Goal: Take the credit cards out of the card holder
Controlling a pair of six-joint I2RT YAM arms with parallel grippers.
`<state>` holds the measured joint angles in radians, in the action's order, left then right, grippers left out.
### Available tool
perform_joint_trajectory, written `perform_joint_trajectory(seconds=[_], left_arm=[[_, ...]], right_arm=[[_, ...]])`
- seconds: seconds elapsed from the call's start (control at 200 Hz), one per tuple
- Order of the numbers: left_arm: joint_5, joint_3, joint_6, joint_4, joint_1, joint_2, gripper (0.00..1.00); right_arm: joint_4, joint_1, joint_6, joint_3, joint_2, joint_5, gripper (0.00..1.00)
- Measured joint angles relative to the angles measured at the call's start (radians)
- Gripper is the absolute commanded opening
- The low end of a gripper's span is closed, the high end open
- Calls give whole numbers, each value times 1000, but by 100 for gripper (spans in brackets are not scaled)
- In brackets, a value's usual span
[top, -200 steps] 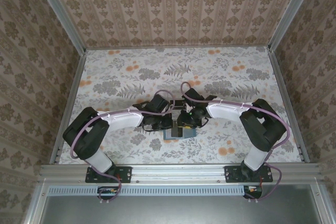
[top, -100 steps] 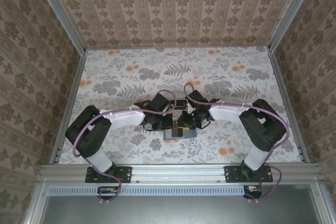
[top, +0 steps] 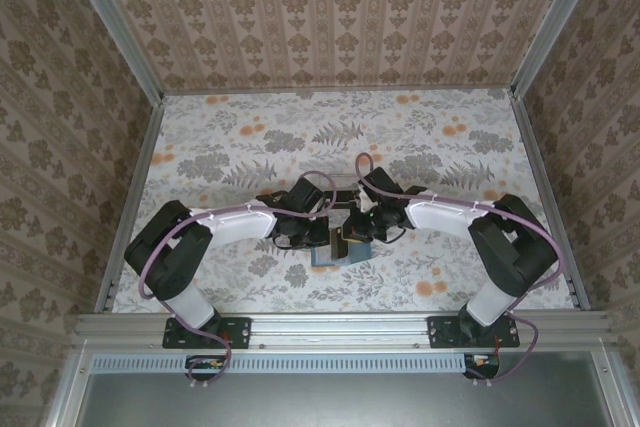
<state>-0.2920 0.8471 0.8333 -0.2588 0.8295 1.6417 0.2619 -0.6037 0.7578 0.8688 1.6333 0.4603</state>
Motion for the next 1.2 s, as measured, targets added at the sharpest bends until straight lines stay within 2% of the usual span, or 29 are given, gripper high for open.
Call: perform_joint_trajectory(seconds=[0.385, 0.645, 0.895, 1.2], left_arm=[[0, 0, 0, 0, -1, -1, 8], [0, 0, 0, 0, -1, -1, 8], [5, 0, 0, -15, -1, -13, 10], [18, 0, 0, -42, -1, -59, 11]], right_arm=[[132, 12, -98, 45, -13, -61, 10], [156, 12, -124, 58, -13, -72, 10], [160, 12, -130, 73, -3, -69, 19], [164, 6, -120, 72, -3, -56, 18]])
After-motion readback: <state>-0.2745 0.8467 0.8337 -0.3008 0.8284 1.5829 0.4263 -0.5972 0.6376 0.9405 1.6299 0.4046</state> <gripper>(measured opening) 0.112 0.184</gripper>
